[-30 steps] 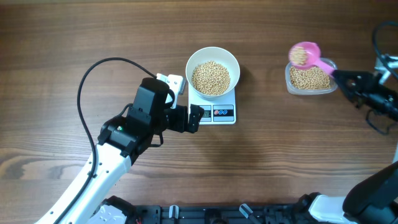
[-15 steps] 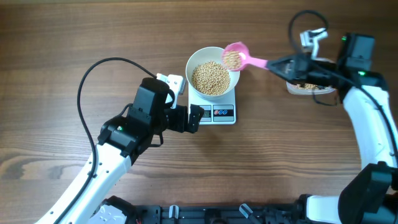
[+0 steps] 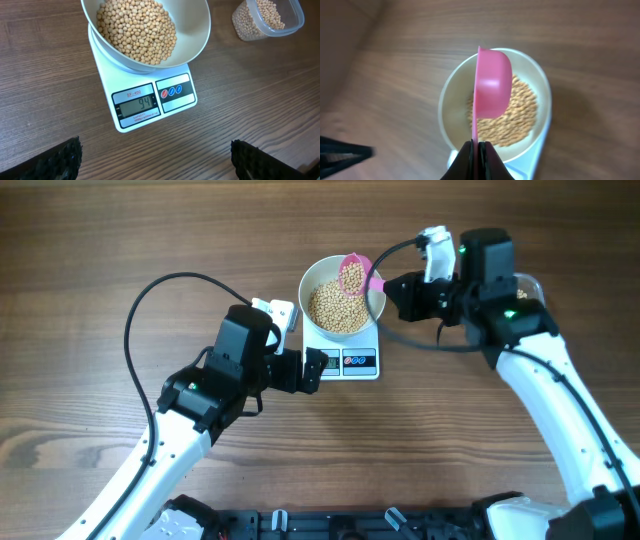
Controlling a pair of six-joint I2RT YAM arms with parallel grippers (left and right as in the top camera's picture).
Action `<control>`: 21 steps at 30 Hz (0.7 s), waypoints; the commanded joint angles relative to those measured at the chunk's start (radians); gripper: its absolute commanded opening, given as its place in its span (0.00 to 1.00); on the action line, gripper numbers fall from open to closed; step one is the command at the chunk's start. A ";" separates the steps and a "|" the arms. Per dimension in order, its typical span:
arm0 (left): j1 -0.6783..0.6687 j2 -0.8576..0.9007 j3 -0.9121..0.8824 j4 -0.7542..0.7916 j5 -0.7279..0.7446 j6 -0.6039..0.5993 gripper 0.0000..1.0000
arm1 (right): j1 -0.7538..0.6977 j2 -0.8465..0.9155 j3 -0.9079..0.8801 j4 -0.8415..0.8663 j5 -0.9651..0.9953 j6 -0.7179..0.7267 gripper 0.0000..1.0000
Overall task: Scoop item into bowl and weigh 150g on scale
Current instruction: 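Tip the scoop with the right gripper to pour soybeans into the bowl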
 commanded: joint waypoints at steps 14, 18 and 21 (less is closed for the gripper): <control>-0.005 -0.008 0.000 0.003 -0.010 0.020 1.00 | 0.237 -0.018 0.006 0.051 0.407 -0.496 0.04; -0.005 -0.008 0.000 0.003 -0.010 0.020 1.00 | 0.245 -0.018 0.006 0.051 0.407 -0.560 0.04; -0.005 -0.008 0.000 0.003 -0.010 0.020 1.00 | 0.245 -0.018 0.006 0.051 0.407 -0.561 0.04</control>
